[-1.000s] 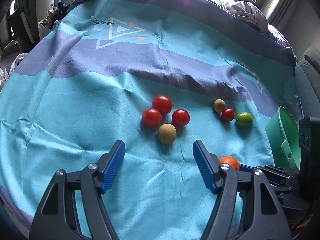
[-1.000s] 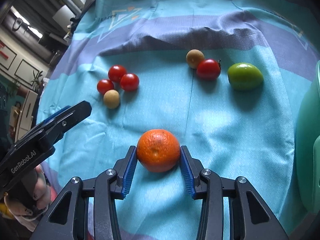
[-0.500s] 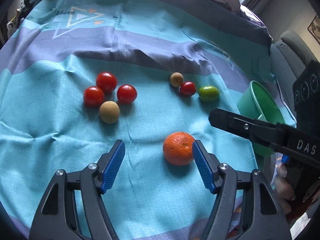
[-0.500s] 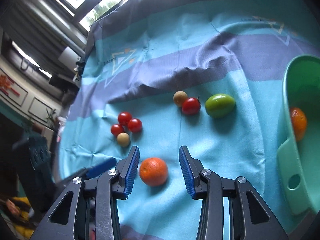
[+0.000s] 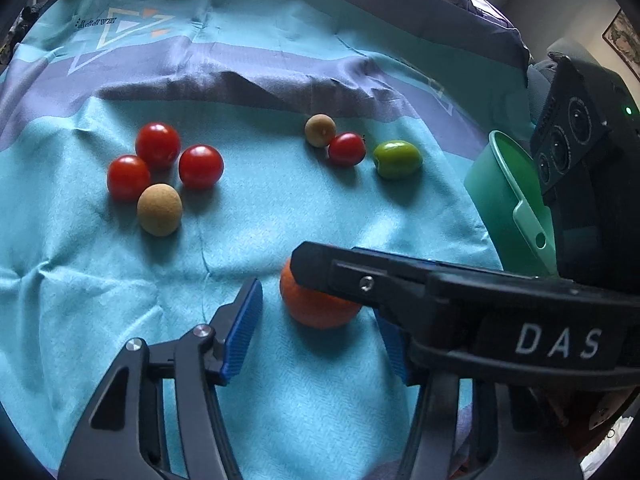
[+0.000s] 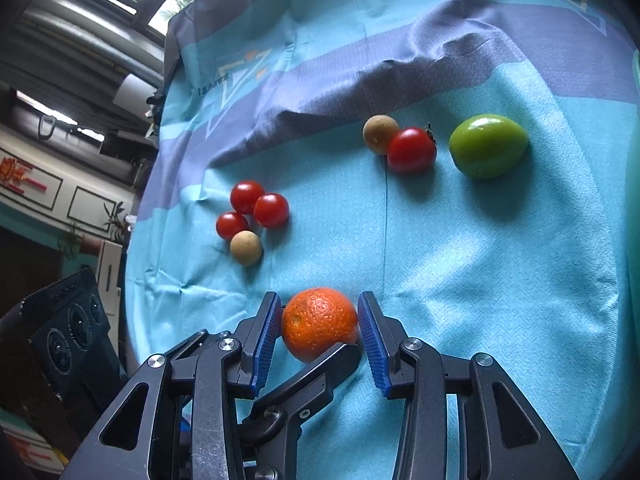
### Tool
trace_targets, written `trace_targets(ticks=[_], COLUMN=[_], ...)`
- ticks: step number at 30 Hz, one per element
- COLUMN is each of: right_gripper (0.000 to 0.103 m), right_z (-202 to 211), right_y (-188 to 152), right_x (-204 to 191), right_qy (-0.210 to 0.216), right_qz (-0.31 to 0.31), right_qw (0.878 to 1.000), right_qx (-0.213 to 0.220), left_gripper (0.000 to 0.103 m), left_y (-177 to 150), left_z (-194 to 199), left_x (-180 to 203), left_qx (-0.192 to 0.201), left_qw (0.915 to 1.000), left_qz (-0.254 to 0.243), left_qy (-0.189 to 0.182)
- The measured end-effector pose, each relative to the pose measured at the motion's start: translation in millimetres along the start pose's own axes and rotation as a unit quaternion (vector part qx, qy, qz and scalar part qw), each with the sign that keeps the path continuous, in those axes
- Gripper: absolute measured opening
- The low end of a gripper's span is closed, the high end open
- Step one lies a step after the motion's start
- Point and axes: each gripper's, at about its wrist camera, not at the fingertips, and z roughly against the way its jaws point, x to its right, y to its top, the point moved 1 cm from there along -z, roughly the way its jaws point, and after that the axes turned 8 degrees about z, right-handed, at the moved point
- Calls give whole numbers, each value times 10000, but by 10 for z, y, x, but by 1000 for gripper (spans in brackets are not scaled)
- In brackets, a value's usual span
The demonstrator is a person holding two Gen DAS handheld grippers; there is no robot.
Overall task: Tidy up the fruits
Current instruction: 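Carry the second mandarin into the green bowl and release it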
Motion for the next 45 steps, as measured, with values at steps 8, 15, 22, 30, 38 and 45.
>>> trace_targets(ticks=[8,15,22,30,38,45], right_gripper=[44,43,44,44,44,44], right_z=[-39,311,840,1381,1840,1893], right_y=[-19,-9,-7,6,-125,-137], right_x=[8,-178,-256,34,517,954], right_qy=[-17,-153,-483,-628,-952,-1168], right_qz=[76,461,712,448,-43,-472], right_qw=[10000,9980,9905,9838,9731,9717], right_qx=[-36,398,1076,1620,2100,1996], left_gripper=[44,43,43,43,43,43], left_y=[-31,-21,88,134,136,172], left_z=[33,334,542,547,260,-160], left_x=[49,299,694,1321,1952,2246], left_qx=[90,689,973,1049,901,449], left_qw=[9999,9968,9926,9859,9771,9763], left_qz=[-126,-410,-659,-1215,-1746,-1901], left_qy=[24,-5,-299,-479,-815,-934])
